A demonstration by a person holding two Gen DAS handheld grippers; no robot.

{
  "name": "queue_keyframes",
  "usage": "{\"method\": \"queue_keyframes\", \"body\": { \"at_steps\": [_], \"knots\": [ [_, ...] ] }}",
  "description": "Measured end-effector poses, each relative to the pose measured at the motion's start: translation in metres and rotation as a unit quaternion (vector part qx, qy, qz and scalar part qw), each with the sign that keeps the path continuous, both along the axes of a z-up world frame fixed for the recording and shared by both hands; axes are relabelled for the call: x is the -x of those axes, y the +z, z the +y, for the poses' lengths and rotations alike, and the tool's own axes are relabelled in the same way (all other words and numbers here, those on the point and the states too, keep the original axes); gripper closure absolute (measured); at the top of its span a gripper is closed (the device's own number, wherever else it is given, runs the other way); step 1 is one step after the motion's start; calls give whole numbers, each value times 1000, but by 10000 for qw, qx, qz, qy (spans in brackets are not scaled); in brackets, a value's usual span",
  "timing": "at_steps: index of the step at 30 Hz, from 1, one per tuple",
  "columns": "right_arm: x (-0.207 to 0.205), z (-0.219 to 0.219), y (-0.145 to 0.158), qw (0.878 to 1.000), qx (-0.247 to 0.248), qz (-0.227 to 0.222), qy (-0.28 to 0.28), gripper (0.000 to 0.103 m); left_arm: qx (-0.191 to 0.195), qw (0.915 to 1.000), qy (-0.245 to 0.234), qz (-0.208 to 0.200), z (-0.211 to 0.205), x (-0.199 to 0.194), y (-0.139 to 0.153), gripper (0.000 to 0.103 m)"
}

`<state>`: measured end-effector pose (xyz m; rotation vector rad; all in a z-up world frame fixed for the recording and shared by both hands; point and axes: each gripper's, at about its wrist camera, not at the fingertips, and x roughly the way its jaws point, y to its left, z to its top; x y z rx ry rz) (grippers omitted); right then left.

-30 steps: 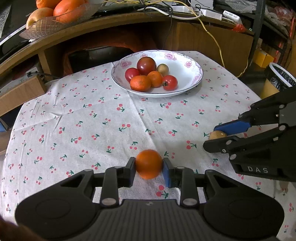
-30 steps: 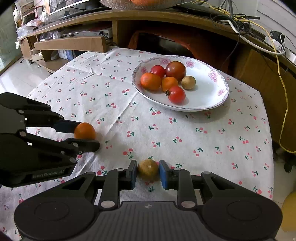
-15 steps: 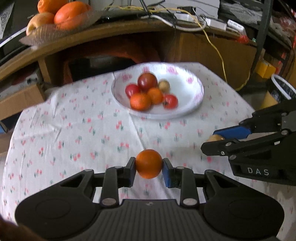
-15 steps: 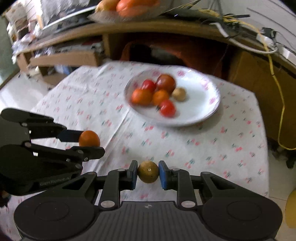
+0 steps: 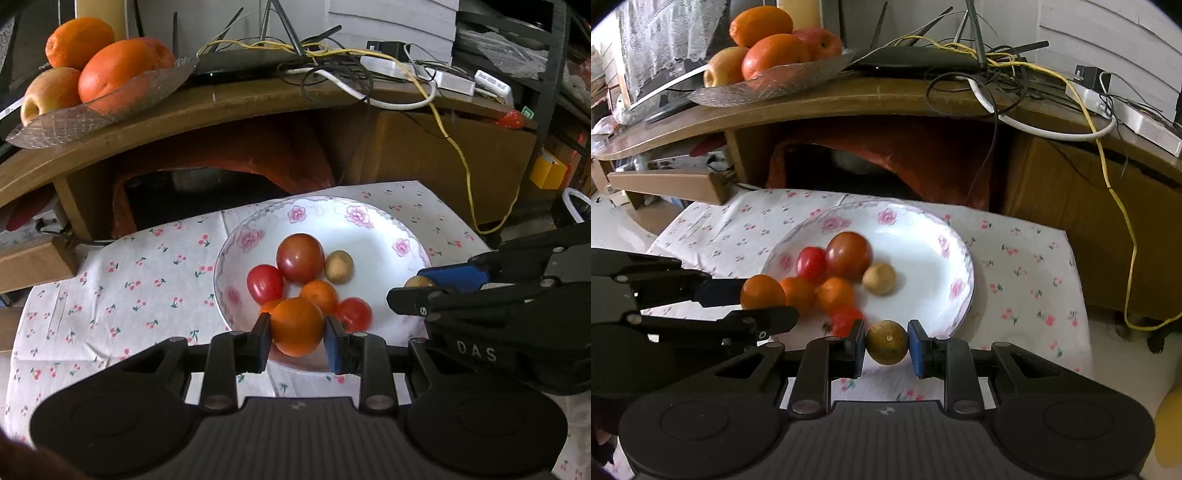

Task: Organize fruits
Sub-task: 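Carry the orange and kiwi into the white bowl and open both tools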

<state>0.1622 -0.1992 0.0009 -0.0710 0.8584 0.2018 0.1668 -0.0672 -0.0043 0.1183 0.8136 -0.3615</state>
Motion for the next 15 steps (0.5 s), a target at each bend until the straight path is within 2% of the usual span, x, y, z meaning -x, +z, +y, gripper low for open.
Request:
{"method": "queue_keyframes", "body": {
  "at_steps": [15],
  "knots": [
    [-28,-2,-16,9999,12,67,-100,78,-127,9998,29,-148,-10,-23,-8,68]
  ]
}}
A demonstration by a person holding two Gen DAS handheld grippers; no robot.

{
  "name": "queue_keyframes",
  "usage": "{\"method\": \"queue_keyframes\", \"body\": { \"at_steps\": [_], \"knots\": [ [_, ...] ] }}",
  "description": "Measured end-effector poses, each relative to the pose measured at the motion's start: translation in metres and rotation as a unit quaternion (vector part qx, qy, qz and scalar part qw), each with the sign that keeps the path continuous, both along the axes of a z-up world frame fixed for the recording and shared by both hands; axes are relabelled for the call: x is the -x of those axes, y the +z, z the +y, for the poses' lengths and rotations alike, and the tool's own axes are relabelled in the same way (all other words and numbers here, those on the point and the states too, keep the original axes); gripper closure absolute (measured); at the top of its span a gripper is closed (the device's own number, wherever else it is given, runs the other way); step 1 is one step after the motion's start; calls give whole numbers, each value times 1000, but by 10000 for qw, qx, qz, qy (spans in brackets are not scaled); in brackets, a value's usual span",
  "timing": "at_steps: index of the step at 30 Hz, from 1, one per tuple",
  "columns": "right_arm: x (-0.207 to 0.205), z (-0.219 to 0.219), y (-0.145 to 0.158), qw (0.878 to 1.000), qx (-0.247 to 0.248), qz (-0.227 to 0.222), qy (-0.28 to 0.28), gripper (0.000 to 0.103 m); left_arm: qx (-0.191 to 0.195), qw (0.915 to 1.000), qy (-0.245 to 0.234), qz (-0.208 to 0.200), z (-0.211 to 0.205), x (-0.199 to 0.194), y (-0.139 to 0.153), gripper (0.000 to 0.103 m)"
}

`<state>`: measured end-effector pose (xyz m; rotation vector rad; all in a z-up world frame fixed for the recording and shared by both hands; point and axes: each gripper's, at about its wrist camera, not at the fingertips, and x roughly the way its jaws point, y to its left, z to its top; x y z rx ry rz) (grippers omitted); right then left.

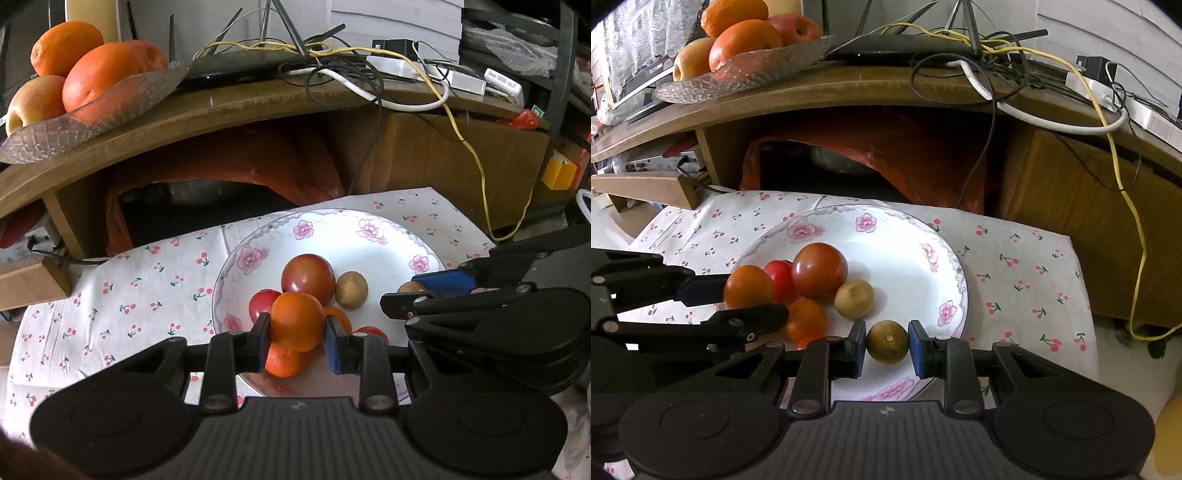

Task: Organize fruits
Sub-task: 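Carry the orange and kiwi into the white bowl and open both tools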

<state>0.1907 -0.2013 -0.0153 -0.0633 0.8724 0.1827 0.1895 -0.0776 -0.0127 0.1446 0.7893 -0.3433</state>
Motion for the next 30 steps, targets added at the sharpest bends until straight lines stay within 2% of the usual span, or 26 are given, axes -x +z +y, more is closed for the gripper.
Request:
{"method": "queue_keyframes", "body": {
  "at_steps": [8,17,30],
  "knots": [
    [-2,0,1,10000,-24,-58,1,75,6,10000,38,32,1,-1,-1,68],
    [-1,-2,6,9998,-77,-150,-81,67,-48,9999,110,16,1,0,1,66],
    [7,-6,21,9991,-137,-355,-200,61,-43,9995,301,-110,9,5,12,56]
  ]
}}
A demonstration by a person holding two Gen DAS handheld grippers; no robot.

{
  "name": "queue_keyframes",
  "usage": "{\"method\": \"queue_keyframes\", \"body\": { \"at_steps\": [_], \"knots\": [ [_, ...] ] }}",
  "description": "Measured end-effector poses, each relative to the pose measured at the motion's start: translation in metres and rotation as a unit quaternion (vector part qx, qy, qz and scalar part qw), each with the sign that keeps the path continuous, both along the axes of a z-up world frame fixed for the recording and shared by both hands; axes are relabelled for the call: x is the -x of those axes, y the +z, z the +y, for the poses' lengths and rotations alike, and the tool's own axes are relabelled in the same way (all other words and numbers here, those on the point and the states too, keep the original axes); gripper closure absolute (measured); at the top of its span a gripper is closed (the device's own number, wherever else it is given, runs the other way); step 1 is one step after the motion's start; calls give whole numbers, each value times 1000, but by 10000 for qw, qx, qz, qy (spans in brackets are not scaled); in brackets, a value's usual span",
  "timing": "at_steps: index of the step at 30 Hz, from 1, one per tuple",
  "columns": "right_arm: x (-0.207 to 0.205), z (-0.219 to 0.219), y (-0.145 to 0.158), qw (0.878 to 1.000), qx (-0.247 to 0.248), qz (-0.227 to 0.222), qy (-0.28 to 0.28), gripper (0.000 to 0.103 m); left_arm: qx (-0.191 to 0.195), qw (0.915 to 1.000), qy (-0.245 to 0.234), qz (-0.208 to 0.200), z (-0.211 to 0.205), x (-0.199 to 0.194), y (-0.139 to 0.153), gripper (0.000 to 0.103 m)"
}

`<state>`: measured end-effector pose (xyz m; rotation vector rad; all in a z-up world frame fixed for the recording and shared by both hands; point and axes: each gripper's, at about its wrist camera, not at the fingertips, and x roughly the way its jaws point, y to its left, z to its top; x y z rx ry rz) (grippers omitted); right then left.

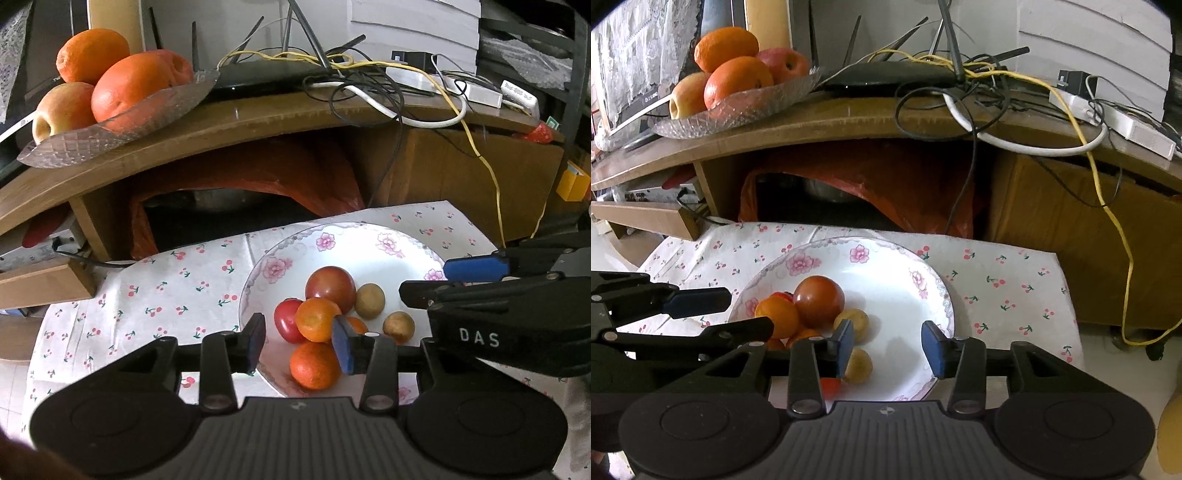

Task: Organize fruits

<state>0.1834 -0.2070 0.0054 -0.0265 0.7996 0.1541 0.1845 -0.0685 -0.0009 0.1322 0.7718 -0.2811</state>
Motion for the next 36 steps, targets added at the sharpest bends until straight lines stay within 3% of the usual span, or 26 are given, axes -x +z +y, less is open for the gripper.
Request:
{"method": "queue_keyframes", "body": {
  "at_steps": [14,20,25,36],
  "knots": [
    [19,-5,14,9999,-87,-89,-100,58,247,9990,364,-33,25,5,16,46],
    [36,0,20,9999,-73,-44,-91,57,92,9986,518,-44,33,20,15,35],
    [58,4,25,9999,-103,-2,-113,54,36,9977,668,-67,38,38,16,18],
    [106,9,29,9996,-179,38,-227,52,-142,9966,803,-120,40,80,17,0]
  ]
}}
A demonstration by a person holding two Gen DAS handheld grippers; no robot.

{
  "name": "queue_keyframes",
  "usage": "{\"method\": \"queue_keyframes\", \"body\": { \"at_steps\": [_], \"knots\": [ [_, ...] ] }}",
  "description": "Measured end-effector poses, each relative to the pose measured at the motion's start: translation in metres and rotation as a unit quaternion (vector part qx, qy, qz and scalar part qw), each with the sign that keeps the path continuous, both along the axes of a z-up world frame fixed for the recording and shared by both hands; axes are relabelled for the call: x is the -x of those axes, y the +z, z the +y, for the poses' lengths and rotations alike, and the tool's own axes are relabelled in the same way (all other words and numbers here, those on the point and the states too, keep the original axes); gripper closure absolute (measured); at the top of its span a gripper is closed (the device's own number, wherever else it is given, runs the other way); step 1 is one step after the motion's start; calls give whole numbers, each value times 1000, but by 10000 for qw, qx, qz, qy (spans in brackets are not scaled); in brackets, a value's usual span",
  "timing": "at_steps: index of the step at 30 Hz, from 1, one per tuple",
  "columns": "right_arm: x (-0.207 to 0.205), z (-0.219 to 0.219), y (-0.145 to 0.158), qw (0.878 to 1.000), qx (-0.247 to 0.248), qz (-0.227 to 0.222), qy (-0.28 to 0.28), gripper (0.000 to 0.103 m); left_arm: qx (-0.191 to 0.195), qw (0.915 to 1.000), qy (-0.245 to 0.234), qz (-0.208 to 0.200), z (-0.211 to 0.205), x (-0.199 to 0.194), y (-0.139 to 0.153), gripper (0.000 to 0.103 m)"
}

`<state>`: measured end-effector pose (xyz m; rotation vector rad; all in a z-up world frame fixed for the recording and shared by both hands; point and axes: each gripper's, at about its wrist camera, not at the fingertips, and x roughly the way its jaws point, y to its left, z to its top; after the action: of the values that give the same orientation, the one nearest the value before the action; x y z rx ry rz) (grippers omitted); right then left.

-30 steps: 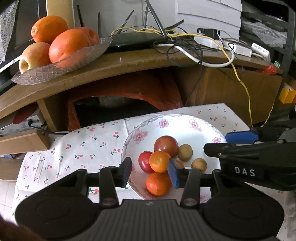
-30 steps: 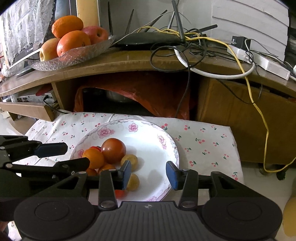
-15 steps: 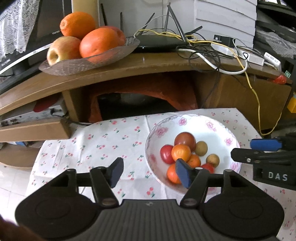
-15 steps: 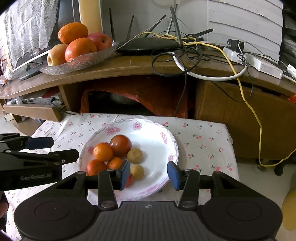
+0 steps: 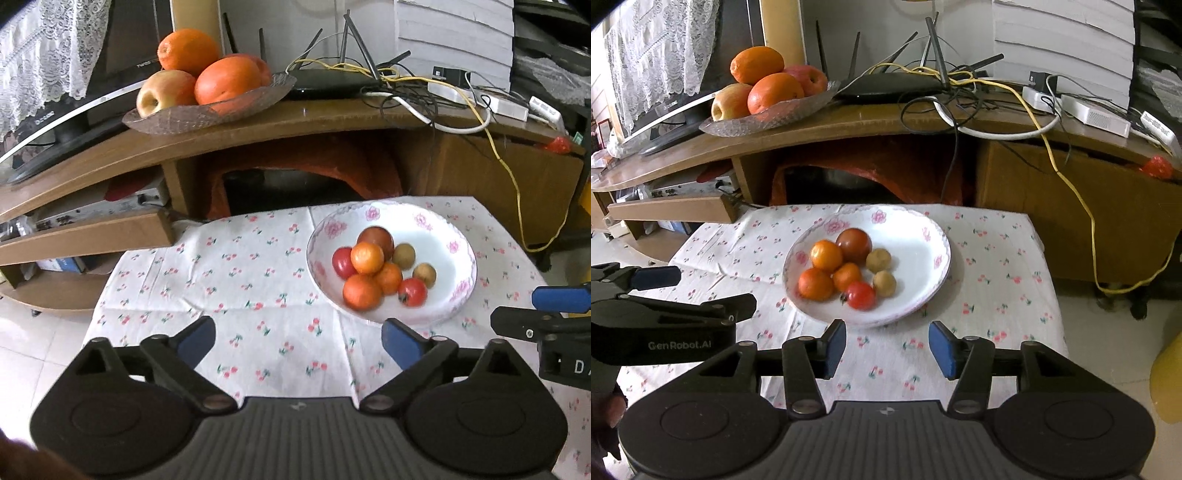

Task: Organize fruits

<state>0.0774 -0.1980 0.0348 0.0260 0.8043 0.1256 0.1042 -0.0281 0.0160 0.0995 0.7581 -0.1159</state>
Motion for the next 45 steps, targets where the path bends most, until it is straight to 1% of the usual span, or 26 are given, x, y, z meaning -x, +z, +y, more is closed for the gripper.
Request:
{"method": "queue_keyframes", "body": {
  "at_steps": [4,9,11,16,23,27,31,42,45],
  "knots": [
    [14,6,1,10000,39,-6,23,51,-148,9999,58,-23,1,16,0,0],
    [31,13,5,9999,103,-98,69,48,-610,9979,195,17,-1,32,-1,0],
    [37,15,6,9999,100,-107,52,48,-705,9973,185,37,0,38,-1,0],
    [49,18,4,10000,70,-31,-2,48,-541,9985,93,67,3,54,0,0],
    [69,23,4,10000,5,14,-17,48,-515,9986,58,110,3,72,0,0],
    [77,23,3,10000,-12,57,-70,48,-438,9989,90,140,4,81,0,0],
    [84,23,1,9999,-42,116,-120,48,-282,9993,108,227,7,88,-1,0],
    [100,28,0,9997,-24,199,-114,47,-156,9991,79,392,9,103,-6,0],
    [103,28,1,9997,-35,207,-119,45,-99,9991,65,415,9,107,-6,0]
  ]
}}
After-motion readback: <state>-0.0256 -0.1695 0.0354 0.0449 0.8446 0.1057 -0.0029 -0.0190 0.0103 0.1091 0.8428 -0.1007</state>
